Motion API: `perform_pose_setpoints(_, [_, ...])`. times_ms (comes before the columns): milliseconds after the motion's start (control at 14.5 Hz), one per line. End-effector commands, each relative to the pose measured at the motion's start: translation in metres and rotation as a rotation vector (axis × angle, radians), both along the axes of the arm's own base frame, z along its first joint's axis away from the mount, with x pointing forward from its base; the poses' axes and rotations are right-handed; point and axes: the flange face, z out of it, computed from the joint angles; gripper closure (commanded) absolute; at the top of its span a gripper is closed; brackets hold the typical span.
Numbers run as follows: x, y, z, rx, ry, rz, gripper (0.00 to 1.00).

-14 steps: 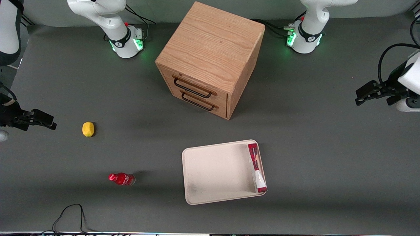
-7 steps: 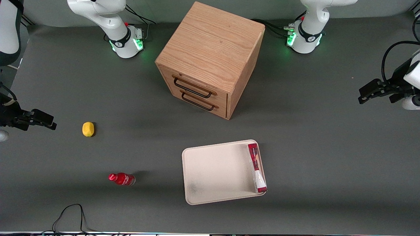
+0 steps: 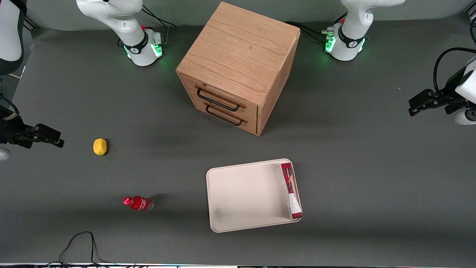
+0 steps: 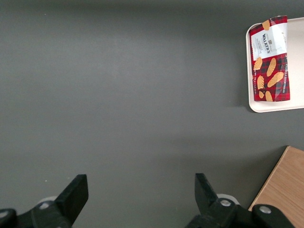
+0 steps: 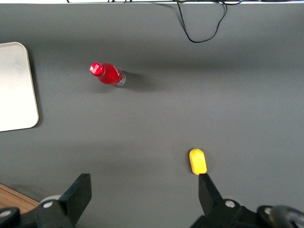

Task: Place red cookie box on tray

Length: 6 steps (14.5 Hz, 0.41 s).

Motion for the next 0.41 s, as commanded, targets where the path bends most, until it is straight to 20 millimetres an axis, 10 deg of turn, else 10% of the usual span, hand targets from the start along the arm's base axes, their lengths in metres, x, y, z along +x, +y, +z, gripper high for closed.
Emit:
perform_pose_setpoints(0, [-0.0109, -0.0007, 0.0047, 0.019, 0.004, 0.017, 0.00])
perform_pose_setpoints(345, [-0.0102, -0.0006, 0.0068, 0.003, -0.001, 0.020, 0.00])
